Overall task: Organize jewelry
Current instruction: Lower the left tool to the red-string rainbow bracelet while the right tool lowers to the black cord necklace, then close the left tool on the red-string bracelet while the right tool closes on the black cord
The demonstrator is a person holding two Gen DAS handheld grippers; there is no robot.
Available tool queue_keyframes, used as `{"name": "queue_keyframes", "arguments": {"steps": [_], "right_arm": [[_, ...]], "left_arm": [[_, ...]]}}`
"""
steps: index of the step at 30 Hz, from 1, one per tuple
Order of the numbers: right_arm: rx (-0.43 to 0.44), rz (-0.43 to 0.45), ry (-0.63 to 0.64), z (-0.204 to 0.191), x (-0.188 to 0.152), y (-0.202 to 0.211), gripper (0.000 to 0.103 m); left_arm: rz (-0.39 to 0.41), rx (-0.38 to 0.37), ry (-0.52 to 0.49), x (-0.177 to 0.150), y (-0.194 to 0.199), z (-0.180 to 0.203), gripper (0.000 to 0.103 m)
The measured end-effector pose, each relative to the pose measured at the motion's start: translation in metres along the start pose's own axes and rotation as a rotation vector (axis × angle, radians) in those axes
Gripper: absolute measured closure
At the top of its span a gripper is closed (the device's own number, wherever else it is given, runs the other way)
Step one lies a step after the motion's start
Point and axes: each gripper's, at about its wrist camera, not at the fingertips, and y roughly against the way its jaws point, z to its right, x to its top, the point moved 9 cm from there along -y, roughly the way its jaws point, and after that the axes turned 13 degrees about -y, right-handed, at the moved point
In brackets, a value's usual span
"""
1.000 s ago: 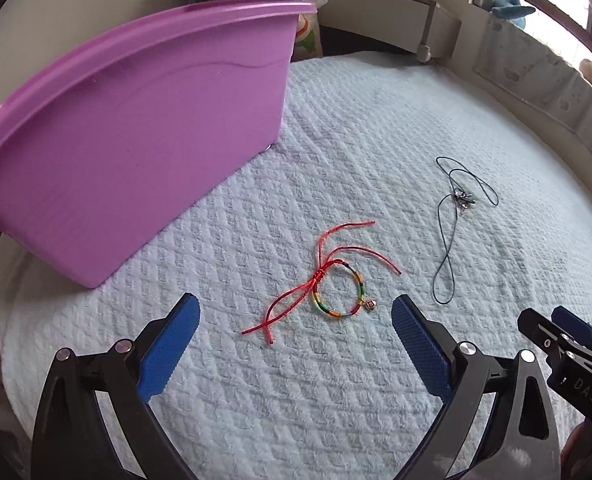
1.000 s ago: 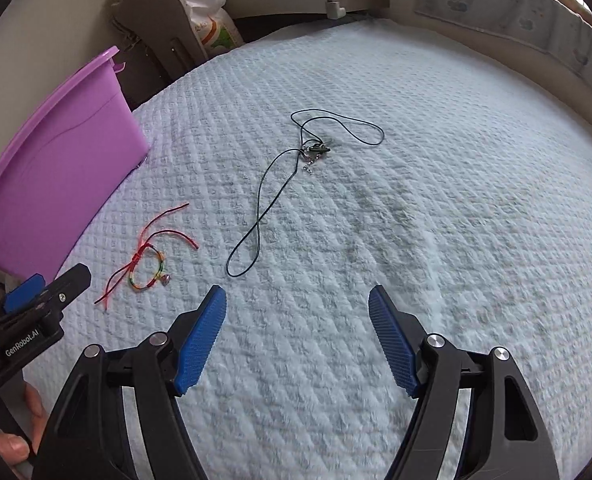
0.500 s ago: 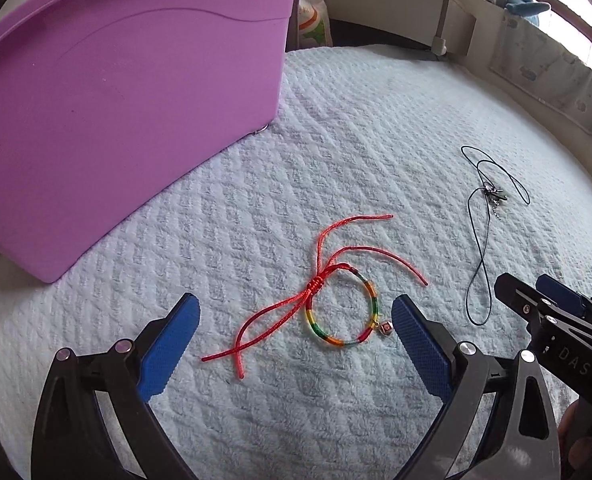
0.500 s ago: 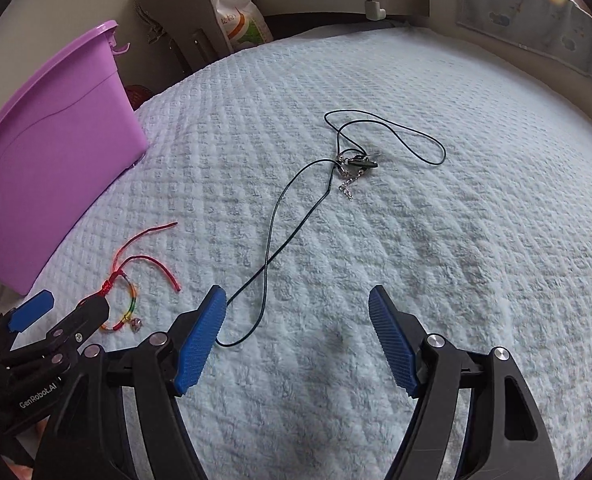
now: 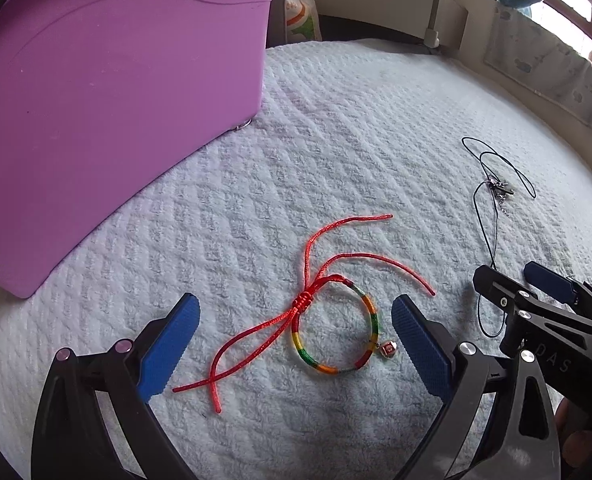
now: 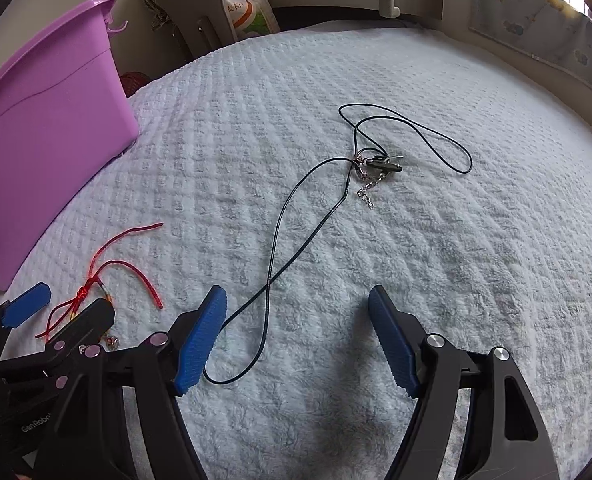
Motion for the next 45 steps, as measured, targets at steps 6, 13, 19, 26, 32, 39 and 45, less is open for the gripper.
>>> {"name": "queue_keyframes", "arguments": {"steps": [6, 13, 19, 26, 32, 39, 45], "right_arm": [[-0.023, 0.008, 0.013, -0.003, 0.000, -0.007, 0.033], [-0.037, 0.019, 0.021, -0.003, 0.002, -0.011, 0.034], [-0.044, 0.031, 0.026, -0.004, 0.002, -0.011, 0.035], [-0.042, 0.039, 0.029, -0.005, 0.003, -0.009, 0.045], [-0.036, 0.041, 0.047, -0.012, 0.000, -0.006, 0.062], [-0.021, 0.032, 0.036, -0.014, 0.000, -0.005, 0.089], [0.000, 0.021, -0.014, -0.010, 0.002, -0.001, 0.099]], "left_arm": [[-0.003, -0.001, -0.025, 0.000, -0.007, 0.005, 0.009], [-0.012, 0.002, -0.048, 0.001, -0.013, 0.011, 0.019], [-0.013, 0.009, -0.049, 0.000, -0.013, 0.010, 0.022], [-0.013, 0.018, -0.044, 0.001, -0.012, 0.009, 0.026], [-0.015, 0.019, -0.034, 0.000, -0.010, 0.007, 0.036], [-0.012, 0.008, -0.047, 0.001, -0.007, 0.014, 0.052], [-0.017, -0.025, -0.049, 0.001, -0.005, 0.018, 0.077]]}}
